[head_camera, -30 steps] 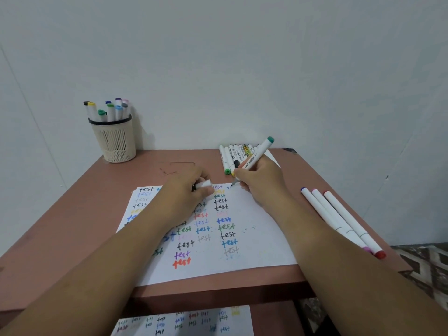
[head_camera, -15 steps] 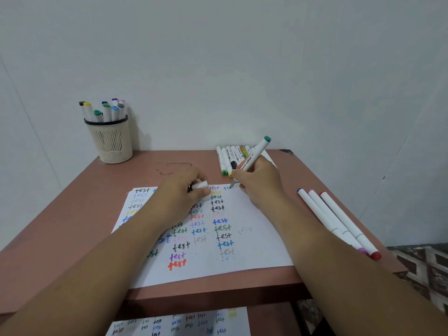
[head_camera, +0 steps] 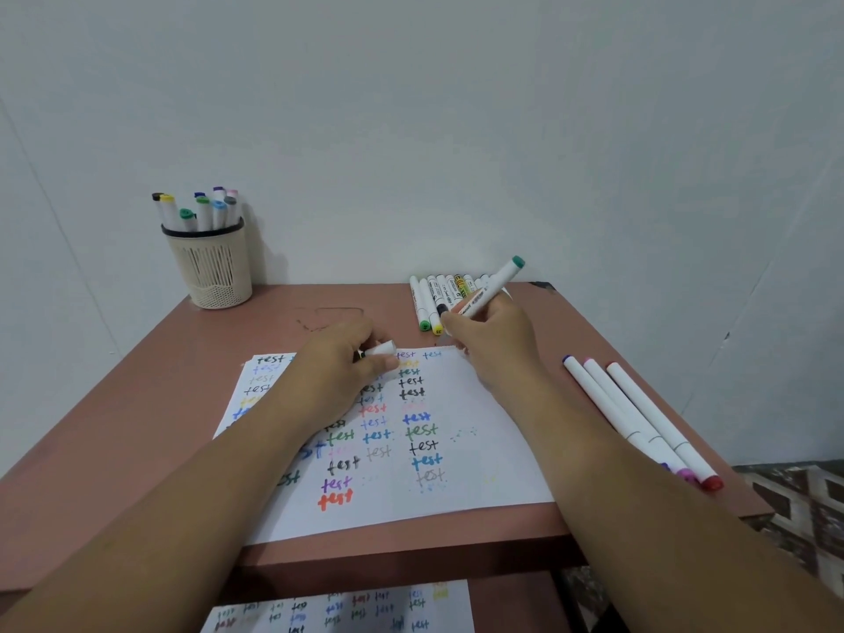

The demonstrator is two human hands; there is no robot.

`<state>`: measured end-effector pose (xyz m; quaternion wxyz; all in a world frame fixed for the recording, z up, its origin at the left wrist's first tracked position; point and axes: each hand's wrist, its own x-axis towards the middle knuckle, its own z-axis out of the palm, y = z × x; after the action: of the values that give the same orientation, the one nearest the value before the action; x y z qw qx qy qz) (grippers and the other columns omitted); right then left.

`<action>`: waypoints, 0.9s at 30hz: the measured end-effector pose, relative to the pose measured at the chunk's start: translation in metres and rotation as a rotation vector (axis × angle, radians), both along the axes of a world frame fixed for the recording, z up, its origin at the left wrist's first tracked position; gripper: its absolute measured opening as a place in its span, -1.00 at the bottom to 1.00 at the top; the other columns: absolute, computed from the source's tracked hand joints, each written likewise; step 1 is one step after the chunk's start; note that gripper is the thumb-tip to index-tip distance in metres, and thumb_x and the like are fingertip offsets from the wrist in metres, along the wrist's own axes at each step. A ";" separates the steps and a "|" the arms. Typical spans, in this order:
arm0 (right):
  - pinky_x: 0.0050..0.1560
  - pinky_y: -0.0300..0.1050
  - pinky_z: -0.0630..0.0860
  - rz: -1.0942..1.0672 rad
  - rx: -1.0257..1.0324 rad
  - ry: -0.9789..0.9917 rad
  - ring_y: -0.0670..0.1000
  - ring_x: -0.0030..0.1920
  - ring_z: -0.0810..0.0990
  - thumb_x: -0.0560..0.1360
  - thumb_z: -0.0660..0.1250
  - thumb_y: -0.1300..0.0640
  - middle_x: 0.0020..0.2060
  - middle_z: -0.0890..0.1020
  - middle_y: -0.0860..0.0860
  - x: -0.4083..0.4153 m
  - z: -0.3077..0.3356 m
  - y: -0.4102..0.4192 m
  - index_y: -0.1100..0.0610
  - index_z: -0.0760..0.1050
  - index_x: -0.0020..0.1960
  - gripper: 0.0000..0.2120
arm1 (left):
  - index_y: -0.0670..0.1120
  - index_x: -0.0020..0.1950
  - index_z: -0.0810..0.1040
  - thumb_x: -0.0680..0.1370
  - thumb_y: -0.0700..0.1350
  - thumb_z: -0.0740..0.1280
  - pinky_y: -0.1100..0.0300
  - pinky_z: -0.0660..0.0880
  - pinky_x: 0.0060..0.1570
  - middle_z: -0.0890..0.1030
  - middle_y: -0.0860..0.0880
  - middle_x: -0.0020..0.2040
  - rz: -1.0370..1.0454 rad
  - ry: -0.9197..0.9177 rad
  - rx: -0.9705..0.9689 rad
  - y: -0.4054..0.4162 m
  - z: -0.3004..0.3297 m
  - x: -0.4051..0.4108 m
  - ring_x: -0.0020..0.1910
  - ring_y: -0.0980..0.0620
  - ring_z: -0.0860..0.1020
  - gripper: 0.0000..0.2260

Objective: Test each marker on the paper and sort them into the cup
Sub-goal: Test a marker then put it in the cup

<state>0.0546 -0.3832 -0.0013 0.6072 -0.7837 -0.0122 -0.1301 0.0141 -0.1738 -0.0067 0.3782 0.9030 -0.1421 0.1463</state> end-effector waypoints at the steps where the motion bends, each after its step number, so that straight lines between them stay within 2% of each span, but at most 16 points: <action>1: 0.06 0.26 0.68 0.030 0.076 -0.009 -0.02 -0.21 0.71 0.44 0.54 0.07 -0.27 0.73 -0.10 -0.001 0.001 -0.001 -0.01 0.62 -0.14 -0.90 | 0.10 -0.02 0.58 0.56 -0.02 0.43 0.29 0.32 -0.34 0.55 0.08 -0.23 0.011 0.014 -0.011 0.000 0.000 0.000 -0.35 0.18 0.47 -0.95; 5: -0.03 0.00 0.70 0.236 0.378 -0.046 0.17 -0.13 0.74 0.46 0.54 0.38 -0.14 0.72 0.23 -0.011 0.010 0.000 0.22 0.64 -0.05 -0.86 | 0.05 0.00 0.58 0.53 0.00 0.46 0.26 0.33 -0.35 0.56 0.06 -0.27 0.039 0.036 -0.043 0.000 0.000 0.000 -0.39 0.21 0.44 -0.89; 8: -0.06 -0.07 0.71 0.355 0.417 -0.021 0.16 -0.11 0.76 0.44 0.53 0.44 -0.12 0.71 0.25 -0.017 0.013 0.005 0.22 0.62 -0.03 -0.80 | 0.02 -0.01 0.57 0.50 0.01 0.49 0.29 0.34 -0.39 0.52 0.08 -0.30 0.044 0.050 -0.063 0.000 0.002 0.000 -0.42 0.20 0.41 -0.84; 10: -0.07 -0.09 0.71 0.383 0.408 -0.017 0.13 -0.14 0.76 0.43 0.53 0.44 -0.15 0.73 0.20 -0.020 0.014 0.007 0.23 0.62 -0.06 -0.81 | 0.02 -0.03 0.57 0.49 0.01 0.49 0.31 0.34 -0.42 0.50 0.07 -0.33 0.037 0.040 -0.068 0.000 0.002 0.000 -0.45 0.19 0.39 -0.84; 13: -0.01 -0.04 0.72 0.418 0.370 -0.010 0.18 -0.08 0.76 0.42 0.54 0.43 -0.14 0.75 0.20 -0.021 0.014 0.009 0.23 0.63 -0.07 -0.82 | 0.00 -0.06 0.57 0.49 0.00 0.50 0.23 0.38 -0.37 0.49 0.06 -0.33 0.030 0.029 -0.072 0.000 0.003 -0.001 -0.42 0.16 0.39 -0.84; 16: 0.01 -0.04 0.70 0.452 0.255 0.001 0.11 -0.07 0.74 0.37 0.58 0.41 -0.12 0.76 0.17 -0.022 0.012 0.011 0.25 0.67 -0.07 -0.81 | 0.01 -0.08 0.57 0.48 -0.01 0.51 0.23 0.35 -0.34 0.51 0.08 -0.31 0.004 0.009 -0.043 -0.001 0.005 -0.003 -0.37 0.15 0.40 -0.85; 21: -0.13 -0.07 0.59 0.435 0.177 0.000 0.01 -0.24 0.65 0.14 0.68 0.14 -0.26 0.71 0.07 -0.024 0.010 0.014 0.07 0.66 -0.21 -0.71 | 0.13 -0.12 0.58 0.50 -0.06 0.50 0.29 0.33 -0.30 0.55 0.13 -0.27 -0.009 -0.085 -0.038 -0.001 0.005 -0.009 -0.30 0.20 0.46 -0.86; 25: -0.27 -0.11 0.56 0.472 0.207 -0.010 0.07 -0.30 0.63 0.18 0.66 0.15 -0.29 0.70 0.16 -0.026 0.011 0.018 0.16 0.64 -0.15 -0.69 | 0.11 -0.08 0.60 0.51 -0.10 0.49 0.37 0.29 -0.32 0.53 0.19 -0.28 0.002 -0.158 -0.069 -0.001 0.004 -0.011 -0.29 0.25 0.47 -0.88; 27: -0.29 -0.14 0.55 0.452 0.196 0.049 0.02 -0.32 0.60 0.23 0.68 0.20 -0.32 0.68 0.12 -0.025 0.012 0.018 0.12 0.67 -0.15 -0.74 | 0.09 -0.08 0.60 0.50 -0.03 0.49 0.29 0.35 -0.31 0.55 0.17 -0.29 0.026 -0.128 -0.030 -0.001 0.004 -0.009 -0.31 0.23 0.48 -0.91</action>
<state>0.0293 -0.3649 0.0106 0.6941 -0.7014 -0.1599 0.0276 0.0051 -0.1751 -0.0025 0.3799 0.8878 -0.1519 0.2109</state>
